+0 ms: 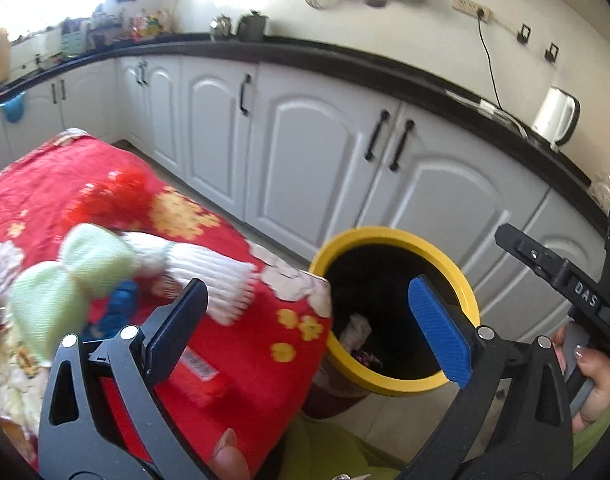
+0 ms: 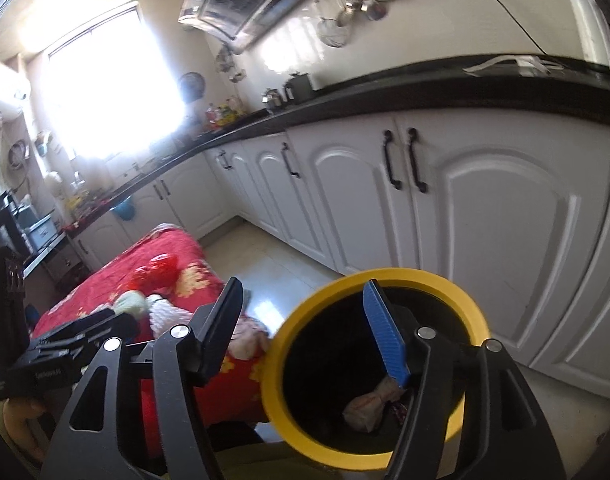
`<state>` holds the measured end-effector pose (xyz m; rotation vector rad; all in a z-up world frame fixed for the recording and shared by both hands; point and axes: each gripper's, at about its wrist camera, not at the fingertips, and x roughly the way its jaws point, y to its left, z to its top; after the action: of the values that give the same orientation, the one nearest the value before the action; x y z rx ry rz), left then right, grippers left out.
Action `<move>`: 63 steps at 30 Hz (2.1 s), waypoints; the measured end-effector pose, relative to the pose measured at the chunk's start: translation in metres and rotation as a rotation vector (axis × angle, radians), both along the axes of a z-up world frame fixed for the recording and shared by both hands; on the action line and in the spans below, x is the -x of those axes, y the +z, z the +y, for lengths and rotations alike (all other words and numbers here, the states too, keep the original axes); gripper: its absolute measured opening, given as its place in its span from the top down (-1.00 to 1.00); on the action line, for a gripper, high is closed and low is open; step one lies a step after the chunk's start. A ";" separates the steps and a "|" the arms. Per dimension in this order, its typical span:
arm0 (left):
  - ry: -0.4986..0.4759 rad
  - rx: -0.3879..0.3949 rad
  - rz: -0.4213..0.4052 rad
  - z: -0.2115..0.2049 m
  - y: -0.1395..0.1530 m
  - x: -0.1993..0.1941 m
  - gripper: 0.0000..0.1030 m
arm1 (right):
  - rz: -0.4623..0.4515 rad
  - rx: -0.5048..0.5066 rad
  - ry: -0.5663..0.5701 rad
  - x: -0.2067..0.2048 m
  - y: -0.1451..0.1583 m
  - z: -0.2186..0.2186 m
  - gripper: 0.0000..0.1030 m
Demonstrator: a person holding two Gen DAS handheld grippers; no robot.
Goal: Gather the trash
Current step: 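Open the left tool to drop the white bag into the bin, then grasp the green knit pouch with the left tool while the right tool grasps the white mesh sleeve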
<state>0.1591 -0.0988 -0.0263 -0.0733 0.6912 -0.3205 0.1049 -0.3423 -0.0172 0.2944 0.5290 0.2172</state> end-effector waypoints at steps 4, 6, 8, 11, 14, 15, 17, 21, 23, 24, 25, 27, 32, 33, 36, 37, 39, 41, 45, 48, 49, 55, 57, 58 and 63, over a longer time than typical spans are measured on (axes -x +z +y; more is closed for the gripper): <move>0.036 0.004 -0.044 0.016 0.012 0.009 -0.79 | -0.015 0.012 0.029 0.003 0.005 0.013 -0.21; 0.052 0.006 -0.068 0.024 0.017 0.015 -0.79 | -0.025 0.022 0.048 0.005 0.009 0.022 -0.24; 0.065 0.003 -0.088 0.031 0.021 0.020 -0.79 | -0.031 0.029 0.062 0.007 0.012 0.030 -0.25; 0.086 0.005 -0.111 0.041 0.026 0.026 -0.79 | -0.043 0.044 0.087 0.009 0.017 0.043 -0.27; 0.104 0.012 -0.127 0.052 0.030 0.031 -0.79 | -0.050 0.059 0.109 0.011 0.020 0.053 -0.30; 0.111 0.014 -0.132 0.055 0.032 0.032 -0.79 | -0.052 0.062 0.113 0.012 0.020 0.057 -0.31; 0.123 0.020 -0.137 0.060 0.033 0.033 -0.79 | -0.057 0.072 0.127 0.013 0.022 0.063 -0.31; 0.150 0.025 -0.152 0.071 0.036 0.036 -0.79 | -0.068 0.090 0.151 0.015 0.026 0.076 -0.34; 0.163 0.026 -0.158 0.076 0.037 0.038 -0.79 | -0.071 0.096 0.160 0.017 0.027 0.081 -0.35; 0.169 0.027 -0.160 0.081 0.038 0.038 -0.79 | -0.072 0.099 0.164 0.018 0.027 0.083 -0.37; 0.174 0.026 -0.162 0.083 0.038 0.039 -0.79 | -0.074 0.104 0.171 0.019 0.028 0.087 -0.37; 0.190 0.029 -0.167 0.089 0.039 0.039 -0.79 | -0.076 0.111 0.177 0.020 0.028 0.092 -0.38; 0.223 0.037 -0.177 0.104 0.041 0.041 -0.79 | -0.078 0.129 0.208 0.021 0.029 0.107 -0.39; 0.230 0.037 -0.178 0.108 0.041 0.042 -0.79 | -0.078 0.132 0.214 0.021 0.029 0.108 -0.39; 0.252 0.036 -0.180 0.118 0.042 0.041 -0.79 | -0.074 0.144 0.236 0.020 0.028 0.119 -0.40; 0.261 0.036 -0.179 0.122 0.041 0.041 -0.79 | -0.070 0.150 0.250 0.019 0.027 0.124 -0.40; 0.276 0.037 -0.176 0.128 0.040 0.041 -0.79 | -0.065 0.161 0.265 0.017 0.025 0.130 -0.41; 0.290 0.031 -0.166 0.135 0.038 0.038 -0.79 | -0.055 0.172 0.288 0.014 0.022 0.140 -0.41; 0.307 0.012 -0.131 0.148 0.032 0.032 -0.79 | -0.030 0.193 0.324 0.005 0.013 0.157 -0.42; 0.313 -0.005 -0.108 0.158 0.025 0.028 -0.79 | -0.008 0.216 0.338 -0.005 0.003 0.168 -0.42; 0.315 -0.014 -0.100 0.162 0.023 0.027 -0.79 | -0.001 0.220 0.341 -0.008 0.001 0.171 -0.42; 0.275 -0.070 -0.041 0.176 0.011 0.010 -0.79 | 0.053 0.253 0.358 -0.036 -0.019 0.186 -0.42; 0.234 -0.110 -0.009 0.177 0.004 0.002 -0.79 | 0.075 0.267 0.367 -0.045 -0.026 0.190 -0.42; 0.206 -0.144 0.012 0.175 -0.001 -0.003 -0.79 | 0.086 0.270 0.369 -0.049 -0.029 0.191 -0.42; 0.093 -0.254 0.049 0.164 -0.019 -0.014 -0.79 | 0.147 0.265 0.361 -0.068 -0.047 0.194 -0.42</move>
<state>0.1726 0.0649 -0.0450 0.1285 0.7696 -0.1403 0.1732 -0.1485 -0.0637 -0.0463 0.7475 0.4727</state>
